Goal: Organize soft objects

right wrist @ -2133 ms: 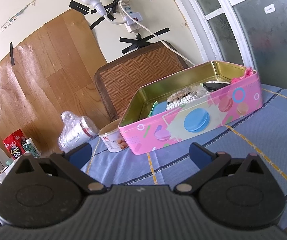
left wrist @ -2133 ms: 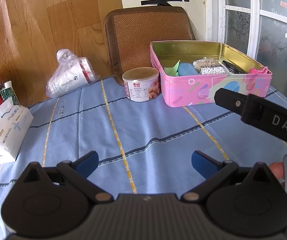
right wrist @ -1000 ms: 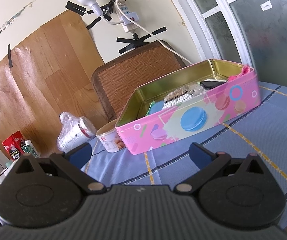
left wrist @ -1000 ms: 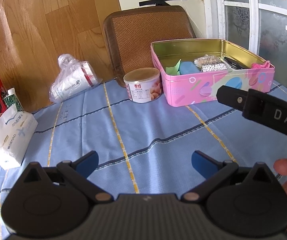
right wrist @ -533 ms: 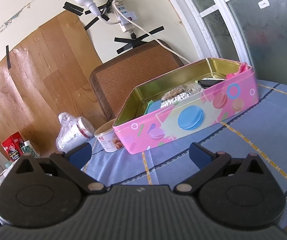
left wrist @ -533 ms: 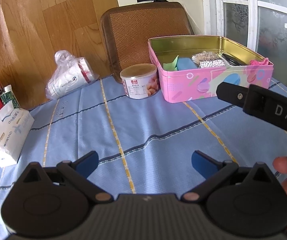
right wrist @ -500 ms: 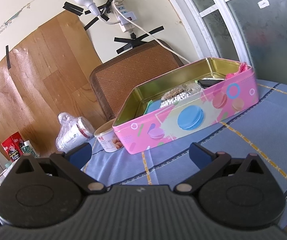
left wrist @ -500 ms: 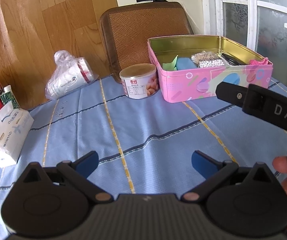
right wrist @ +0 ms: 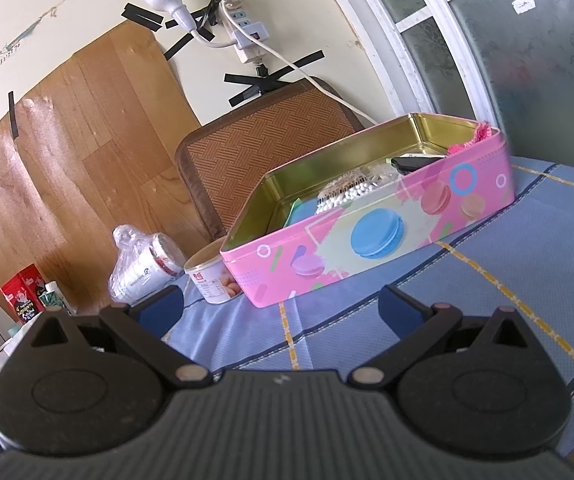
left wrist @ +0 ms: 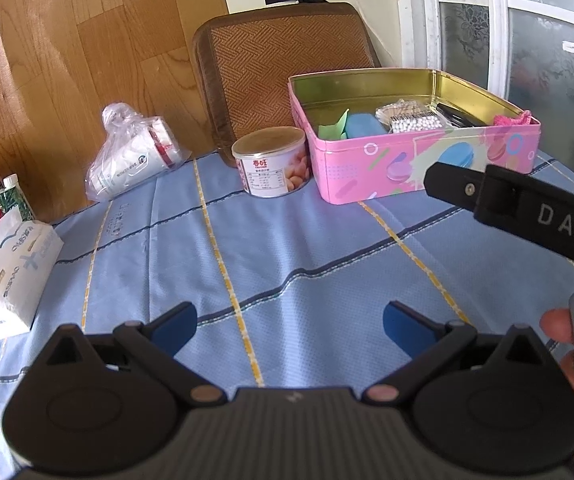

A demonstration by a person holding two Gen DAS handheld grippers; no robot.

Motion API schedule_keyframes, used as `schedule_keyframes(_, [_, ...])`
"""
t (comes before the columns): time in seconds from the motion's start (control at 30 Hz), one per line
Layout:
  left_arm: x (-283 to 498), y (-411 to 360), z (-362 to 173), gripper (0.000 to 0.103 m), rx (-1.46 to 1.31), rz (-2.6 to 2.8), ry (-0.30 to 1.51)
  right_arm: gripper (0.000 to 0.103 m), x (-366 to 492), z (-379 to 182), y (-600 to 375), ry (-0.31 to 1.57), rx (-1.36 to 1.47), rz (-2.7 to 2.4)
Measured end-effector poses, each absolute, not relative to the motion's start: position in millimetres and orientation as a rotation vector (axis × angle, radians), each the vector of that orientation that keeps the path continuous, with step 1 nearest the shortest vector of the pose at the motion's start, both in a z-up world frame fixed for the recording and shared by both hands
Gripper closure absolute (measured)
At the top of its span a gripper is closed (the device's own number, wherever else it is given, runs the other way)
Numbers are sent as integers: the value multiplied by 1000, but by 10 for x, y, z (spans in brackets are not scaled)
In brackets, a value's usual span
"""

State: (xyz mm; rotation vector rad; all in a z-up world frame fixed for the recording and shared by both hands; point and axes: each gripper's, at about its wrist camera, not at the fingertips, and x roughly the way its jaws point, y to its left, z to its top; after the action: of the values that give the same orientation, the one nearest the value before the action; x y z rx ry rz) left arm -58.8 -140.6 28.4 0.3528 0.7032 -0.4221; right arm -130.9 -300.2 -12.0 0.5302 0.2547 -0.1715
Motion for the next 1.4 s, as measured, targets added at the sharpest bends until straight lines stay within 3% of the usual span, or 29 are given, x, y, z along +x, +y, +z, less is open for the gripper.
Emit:
schedule_keyframes(0.7, [-682,-1351,406,0,333,-412,602,0,-1304,-120,-3015,257,529,-170])
schedule_keyframes(1.4, [-603,-1359,347,0,326,-425,668,0,-1305,-131,-3032,258,523,-170])
